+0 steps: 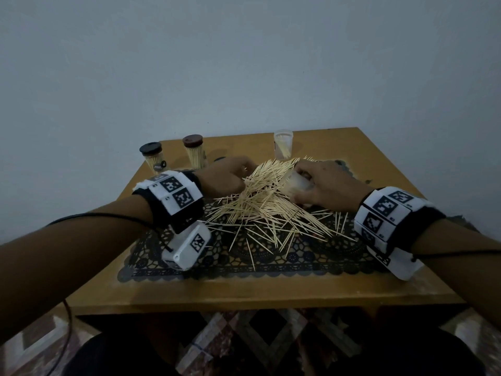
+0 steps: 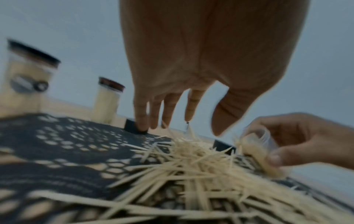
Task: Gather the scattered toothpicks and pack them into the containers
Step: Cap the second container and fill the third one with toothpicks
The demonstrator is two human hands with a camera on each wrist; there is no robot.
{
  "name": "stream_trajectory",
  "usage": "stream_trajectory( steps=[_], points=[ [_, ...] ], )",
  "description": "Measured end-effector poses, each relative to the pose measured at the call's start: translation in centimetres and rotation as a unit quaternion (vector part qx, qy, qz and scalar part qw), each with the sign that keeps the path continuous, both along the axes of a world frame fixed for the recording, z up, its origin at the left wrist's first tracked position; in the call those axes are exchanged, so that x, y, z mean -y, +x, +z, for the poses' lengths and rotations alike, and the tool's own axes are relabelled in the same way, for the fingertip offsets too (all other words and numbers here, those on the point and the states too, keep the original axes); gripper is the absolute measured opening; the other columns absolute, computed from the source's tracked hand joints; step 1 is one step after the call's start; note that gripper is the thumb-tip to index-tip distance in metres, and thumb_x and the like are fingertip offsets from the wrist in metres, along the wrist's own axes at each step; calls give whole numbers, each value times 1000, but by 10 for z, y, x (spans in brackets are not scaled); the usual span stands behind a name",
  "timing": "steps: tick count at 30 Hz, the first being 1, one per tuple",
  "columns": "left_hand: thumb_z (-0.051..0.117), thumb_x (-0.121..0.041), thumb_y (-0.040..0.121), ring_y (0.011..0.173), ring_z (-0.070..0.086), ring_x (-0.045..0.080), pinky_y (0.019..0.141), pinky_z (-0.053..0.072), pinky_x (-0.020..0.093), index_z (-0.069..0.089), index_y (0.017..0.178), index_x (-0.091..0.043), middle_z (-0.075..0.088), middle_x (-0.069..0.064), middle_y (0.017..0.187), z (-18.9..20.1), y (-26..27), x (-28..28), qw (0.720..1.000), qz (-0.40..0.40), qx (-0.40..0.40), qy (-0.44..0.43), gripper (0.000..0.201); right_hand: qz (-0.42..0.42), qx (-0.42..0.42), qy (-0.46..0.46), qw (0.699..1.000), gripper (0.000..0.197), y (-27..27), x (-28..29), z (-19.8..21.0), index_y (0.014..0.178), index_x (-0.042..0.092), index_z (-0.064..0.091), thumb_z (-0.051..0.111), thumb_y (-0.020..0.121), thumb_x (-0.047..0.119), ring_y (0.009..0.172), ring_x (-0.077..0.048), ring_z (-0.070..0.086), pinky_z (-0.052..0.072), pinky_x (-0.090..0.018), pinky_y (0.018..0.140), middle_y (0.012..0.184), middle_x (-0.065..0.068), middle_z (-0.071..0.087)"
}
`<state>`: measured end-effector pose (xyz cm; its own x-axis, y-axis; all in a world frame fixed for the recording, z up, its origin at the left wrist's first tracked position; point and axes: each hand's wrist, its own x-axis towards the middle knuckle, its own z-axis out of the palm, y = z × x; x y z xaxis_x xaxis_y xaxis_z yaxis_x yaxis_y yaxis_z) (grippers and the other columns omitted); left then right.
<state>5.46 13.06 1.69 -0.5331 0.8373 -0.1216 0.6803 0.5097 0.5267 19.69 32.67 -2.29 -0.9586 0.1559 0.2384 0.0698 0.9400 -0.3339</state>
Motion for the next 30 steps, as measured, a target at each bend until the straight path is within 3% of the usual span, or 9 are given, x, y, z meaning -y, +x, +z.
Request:
stream_trajectory(
  steps=[2,4,7,11,17,20,23,30],
  points=[
    [68,-39,86,124,47,23,100,41,33,29,144,-20,42,2,142,-5,-6,13,993,17,-50,-107,73,-12,0,-9,1000,50,0,-2,0,110,13,60,77,77,46,89,-22,61,51,-33,75,103,-3,67],
    [67,-63,73,135,38,26,112,32,39,7,152,-21,30,4,154,-12,-7,25,979,5,-53,-198,108,-21,3,-15,1000,52,1,-3,0,113,12,60,77,76,46,91,-23,62,52,-40,81,105,-5,68],
    [66,-72,66,139,32,27,114,29,44,0,152,-20,22,8,157,-27,-2,26,968,-8,-71,-239,120,-26,7,-14,1000,53,2,-2,2,114,13,60,77,76,46,92,-22,62,52,-39,82,105,-5,68],
    [66,-71,68,140,23,34,114,27,48,10,151,-14,23,11,155,-40,8,11,969,-6,-151,-197,114,-25,15,-10,1000,55,2,0,3,115,13,59,77,76,47,92,-22,61,51,-36,80,106,-5,67],
    [65,-62,77,118,42,27,96,43,42,43,130,-17,50,6,132,-41,9,5,966,16,-215,-141,74,-25,17,1,1000,54,2,4,5,115,13,59,77,77,47,91,-20,61,49,-31,78,107,-4,67],
    [65,-51,84,103,50,21,78,40,29,47,123,-14,55,5,123,-41,6,7,970,-4,-217,-112,57,-28,14,-2,1000,53,3,4,5,114,13,60,78,77,46,90,-21,61,48,-31,76,105,-3,68],
    [64,-46,86,102,53,20,77,39,27,52,120,-14,58,4,119,-39,4,8,969,-27,-226,-94,48,-27,12,-10,1000,52,3,4,6,113,12,61,78,76,45,89,-20,61,49,-32,76,104,-3,68],
    [64,-33,89,96,60,28,80,50,41,41,125,-16,65,11,107,-42,4,13,969,-43,-238,-60,47,-27,16,0,1000,52,3,5,6,112,13,60,77,77,46,90,-21,61,49,-32,78,105,-3,67]
  ],
)
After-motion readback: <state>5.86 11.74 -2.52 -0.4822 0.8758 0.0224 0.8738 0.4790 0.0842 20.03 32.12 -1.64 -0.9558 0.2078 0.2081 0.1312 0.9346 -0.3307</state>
